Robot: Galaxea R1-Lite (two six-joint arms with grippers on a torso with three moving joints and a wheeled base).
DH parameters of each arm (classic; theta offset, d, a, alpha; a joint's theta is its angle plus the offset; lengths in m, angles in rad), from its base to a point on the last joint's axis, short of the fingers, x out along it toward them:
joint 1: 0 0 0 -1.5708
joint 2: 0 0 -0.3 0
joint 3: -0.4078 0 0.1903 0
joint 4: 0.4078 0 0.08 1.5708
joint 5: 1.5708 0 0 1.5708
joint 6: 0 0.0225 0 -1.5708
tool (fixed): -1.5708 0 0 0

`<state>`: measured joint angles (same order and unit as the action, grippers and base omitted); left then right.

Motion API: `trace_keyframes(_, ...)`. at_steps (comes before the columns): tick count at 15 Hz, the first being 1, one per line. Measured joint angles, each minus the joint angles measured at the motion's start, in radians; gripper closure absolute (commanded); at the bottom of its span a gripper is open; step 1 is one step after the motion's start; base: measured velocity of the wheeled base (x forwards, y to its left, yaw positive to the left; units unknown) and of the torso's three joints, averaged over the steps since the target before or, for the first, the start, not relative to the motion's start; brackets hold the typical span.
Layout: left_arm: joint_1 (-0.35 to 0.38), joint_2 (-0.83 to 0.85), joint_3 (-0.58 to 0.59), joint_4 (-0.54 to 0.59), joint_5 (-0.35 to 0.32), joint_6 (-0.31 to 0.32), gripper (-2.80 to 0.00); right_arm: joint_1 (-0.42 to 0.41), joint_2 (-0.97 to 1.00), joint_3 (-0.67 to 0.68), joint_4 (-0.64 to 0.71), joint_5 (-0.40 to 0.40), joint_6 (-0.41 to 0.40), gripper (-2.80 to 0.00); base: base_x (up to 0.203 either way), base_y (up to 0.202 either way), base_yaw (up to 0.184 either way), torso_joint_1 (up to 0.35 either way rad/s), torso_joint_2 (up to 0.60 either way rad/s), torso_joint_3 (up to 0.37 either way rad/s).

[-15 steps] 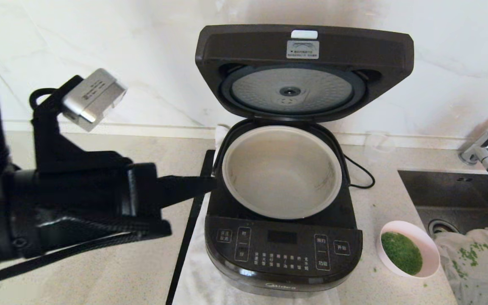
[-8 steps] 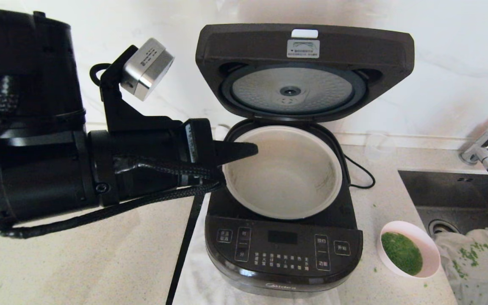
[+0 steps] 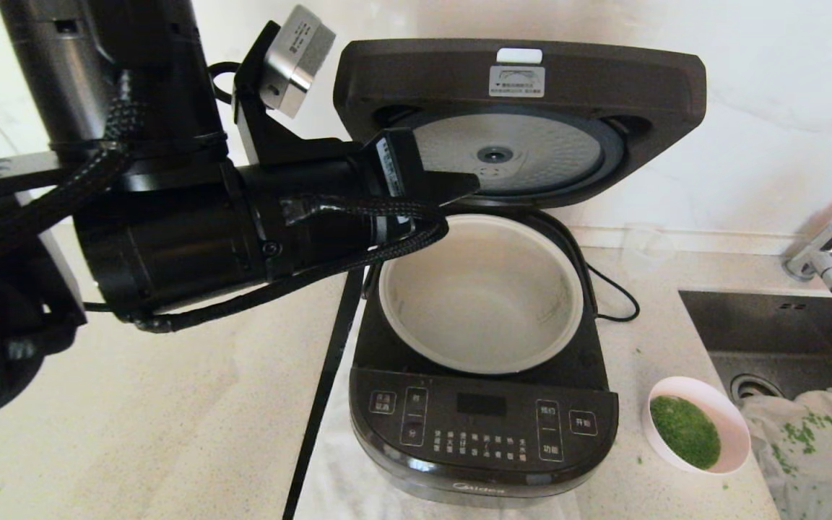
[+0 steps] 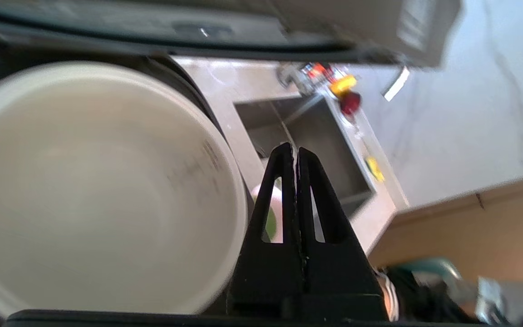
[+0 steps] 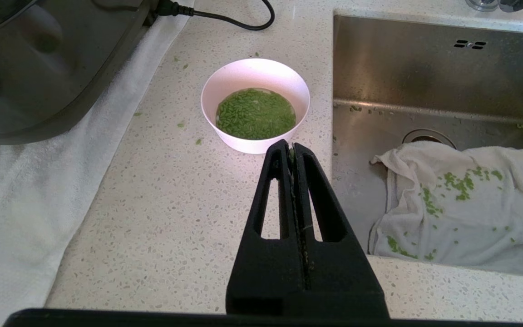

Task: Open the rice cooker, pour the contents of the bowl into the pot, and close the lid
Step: Open the rice cooker

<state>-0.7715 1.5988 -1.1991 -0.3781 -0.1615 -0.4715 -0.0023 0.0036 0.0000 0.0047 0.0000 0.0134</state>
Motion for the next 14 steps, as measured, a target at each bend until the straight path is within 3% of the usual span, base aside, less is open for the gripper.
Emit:
trace_keyframes(3,0.000,0.044,-0.057,-0.012,0.038,0.006,0.00,0.000,0.000,0.000,0.000,0.000,0.000,0.00,0.000,0.000,0.000,0.000,0.00,0.000)
trace_keyframes(14,0.011,0.139,-0.205,-0.022,0.041,0.059,0.00,0.000,0.000,0.000,0.000,0.000,0.000,0.00,0.000,0.000,0.000,0.000,0.00,0.000)
